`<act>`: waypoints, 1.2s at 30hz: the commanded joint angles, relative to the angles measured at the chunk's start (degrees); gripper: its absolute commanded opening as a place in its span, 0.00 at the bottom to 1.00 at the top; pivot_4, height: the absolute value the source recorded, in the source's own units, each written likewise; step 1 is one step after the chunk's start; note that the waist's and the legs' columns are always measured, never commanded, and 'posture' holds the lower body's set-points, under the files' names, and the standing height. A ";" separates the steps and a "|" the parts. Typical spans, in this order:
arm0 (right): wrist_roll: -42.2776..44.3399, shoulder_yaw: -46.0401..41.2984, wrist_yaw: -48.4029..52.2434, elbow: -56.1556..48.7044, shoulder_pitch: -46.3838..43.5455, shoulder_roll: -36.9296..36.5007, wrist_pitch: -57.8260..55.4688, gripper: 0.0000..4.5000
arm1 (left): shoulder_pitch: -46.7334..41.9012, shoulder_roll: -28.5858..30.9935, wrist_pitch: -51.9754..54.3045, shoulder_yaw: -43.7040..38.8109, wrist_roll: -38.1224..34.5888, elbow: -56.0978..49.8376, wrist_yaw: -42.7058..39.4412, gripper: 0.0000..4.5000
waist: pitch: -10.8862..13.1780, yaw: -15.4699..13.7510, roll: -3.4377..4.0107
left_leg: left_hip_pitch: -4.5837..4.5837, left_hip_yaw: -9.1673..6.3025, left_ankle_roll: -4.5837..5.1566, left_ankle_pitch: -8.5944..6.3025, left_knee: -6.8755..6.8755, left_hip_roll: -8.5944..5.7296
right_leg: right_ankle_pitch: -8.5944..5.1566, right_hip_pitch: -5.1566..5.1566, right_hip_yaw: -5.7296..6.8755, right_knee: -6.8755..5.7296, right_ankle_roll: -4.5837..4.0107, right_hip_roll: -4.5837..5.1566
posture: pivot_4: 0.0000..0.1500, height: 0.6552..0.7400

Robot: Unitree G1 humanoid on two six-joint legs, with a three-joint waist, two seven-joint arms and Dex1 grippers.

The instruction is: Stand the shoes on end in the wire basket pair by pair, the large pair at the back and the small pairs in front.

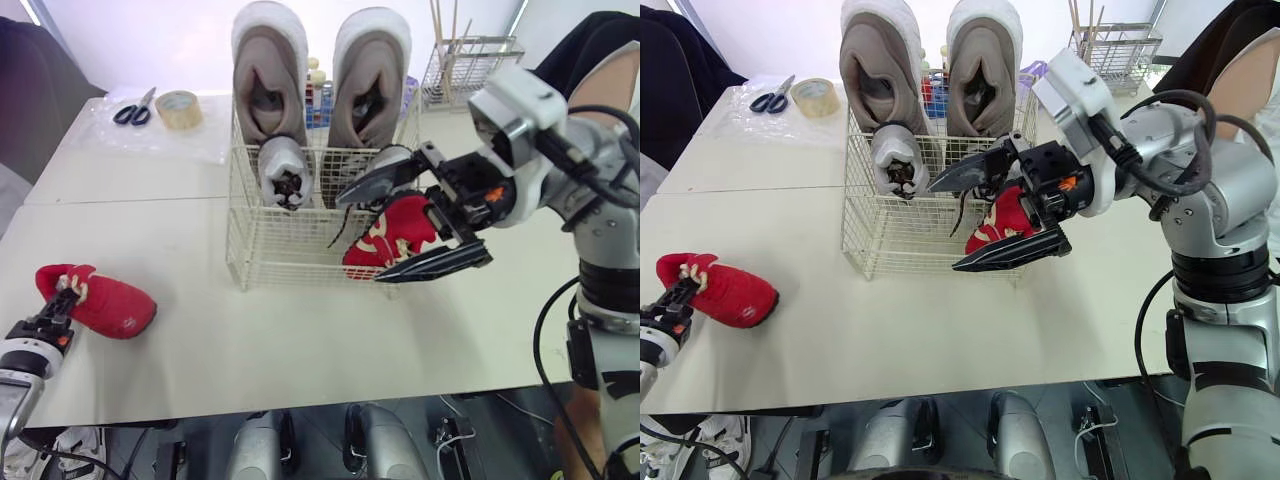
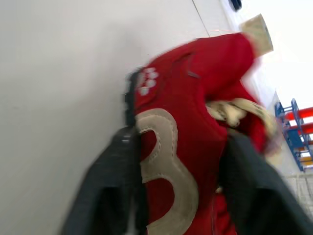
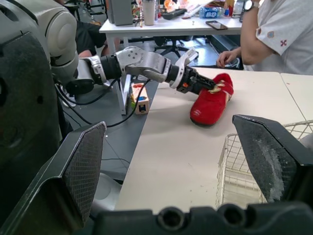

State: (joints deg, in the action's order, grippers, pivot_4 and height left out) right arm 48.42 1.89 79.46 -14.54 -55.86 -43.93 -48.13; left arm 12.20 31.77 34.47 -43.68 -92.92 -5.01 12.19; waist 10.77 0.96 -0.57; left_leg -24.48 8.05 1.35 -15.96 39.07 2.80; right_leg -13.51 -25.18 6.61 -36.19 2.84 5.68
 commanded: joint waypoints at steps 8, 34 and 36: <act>3.82 -3.96 -4.42 -0.94 0.45 -1.84 -4.27 1.00 | -0.85 5.56 0.47 -8.19 -8.66 -17.14 -2.89 0.01 | 0.03 -0.21 -0.06 | -0.02 -0.01 0.00 -0.01 -0.08 -0.01 | 0.00 -0.14 -0.01 0.00 -0.02 0.08 | 1.00 1.00; 14.49 -11.27 -12.54 -5.00 7.04 -15.21 -21.98 1.00 | -31.88 2.39 -10.21 39.37 45.79 -31.89 -19.24 0.01 | 0.08 -1.04 0.08 | -0.02 0.43 0.09 0.22 -0.01 0.01 | 0.31 0.14 -0.06 0.03 0.51 -0.39 | 1.00 1.00; 15.56 -11.67 -13.20 -4.96 7.52 -15.78 -22.99 1.00 | -31.21 0.51 -11.25 40.35 48.97 -31.14 -20.02 0.01 | 0.07 -1.35 0.07 | -0.01 0.44 0.12 0.20 0.03 0.01 | 0.32 0.15 -0.06 0.03 0.52 -0.36 | 1.00 1.00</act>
State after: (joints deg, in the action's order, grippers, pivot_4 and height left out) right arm 62.02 -7.46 66.92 -18.36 -48.02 -58.53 -70.23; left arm -18.73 32.74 25.34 -3.54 -47.80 -35.89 -6.94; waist 10.85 -0.38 -0.51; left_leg -24.50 8.49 1.48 -15.76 39.12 2.82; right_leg -13.19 -25.04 6.54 -36.16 3.36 5.32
